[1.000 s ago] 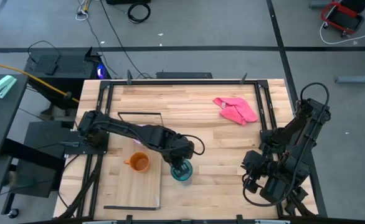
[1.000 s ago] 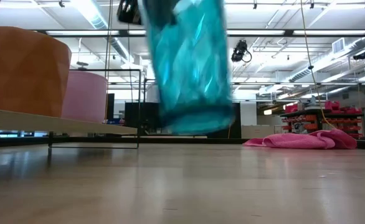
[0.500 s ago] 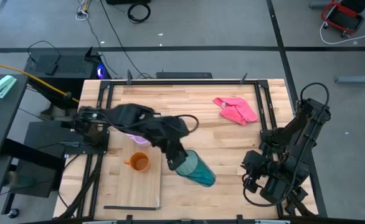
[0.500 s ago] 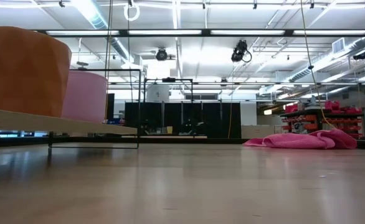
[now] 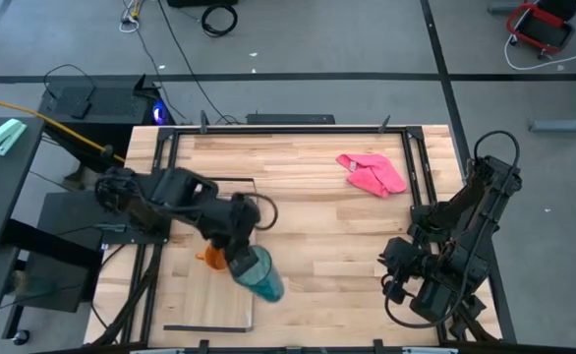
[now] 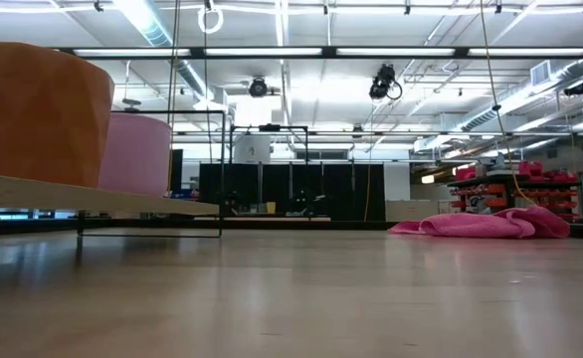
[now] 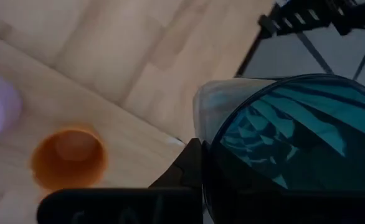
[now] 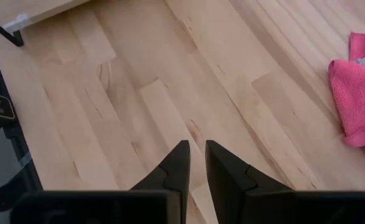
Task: Stack small to large cups/mugs on shelf
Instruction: Put the blue cup on the shelf
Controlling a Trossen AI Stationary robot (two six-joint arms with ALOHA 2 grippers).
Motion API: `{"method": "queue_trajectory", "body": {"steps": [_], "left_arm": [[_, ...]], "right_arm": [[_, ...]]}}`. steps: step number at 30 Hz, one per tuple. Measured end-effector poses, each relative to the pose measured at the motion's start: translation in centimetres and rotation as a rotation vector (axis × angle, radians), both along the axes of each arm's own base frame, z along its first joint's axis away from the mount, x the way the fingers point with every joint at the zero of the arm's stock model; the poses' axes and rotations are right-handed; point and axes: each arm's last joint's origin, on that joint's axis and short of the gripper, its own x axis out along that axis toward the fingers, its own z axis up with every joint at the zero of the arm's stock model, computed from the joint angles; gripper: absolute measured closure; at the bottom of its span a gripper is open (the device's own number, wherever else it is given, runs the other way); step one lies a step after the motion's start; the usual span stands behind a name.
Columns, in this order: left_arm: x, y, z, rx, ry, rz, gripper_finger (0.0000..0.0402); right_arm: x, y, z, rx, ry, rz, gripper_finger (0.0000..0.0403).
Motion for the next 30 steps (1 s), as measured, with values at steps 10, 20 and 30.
{"method": "queue_trajectory", "body": {"steps": [10, 20, 30], "left_arm": [[-1.5, -3.7, -1.5, 0.015, 0.088, 0.045, 0.0390], [-2.9, -5.9, -7.7, 0.134, 0.327, 0.120, 0.0390], [-5.9, -7.0, -10.8, 0.201, 0.438, 0.226, 0.0390]], "right_arm": [[0.0, 0.0, 0.0, -0.015, -0.020, -0.001, 0.0344], [0.1, -0.1, 0.1, -0.039, -0.055, -0.002, 0.0343], [0.3, 0.0, 0.2, -0.031, -0.081, -0.005, 0.0343]]}}
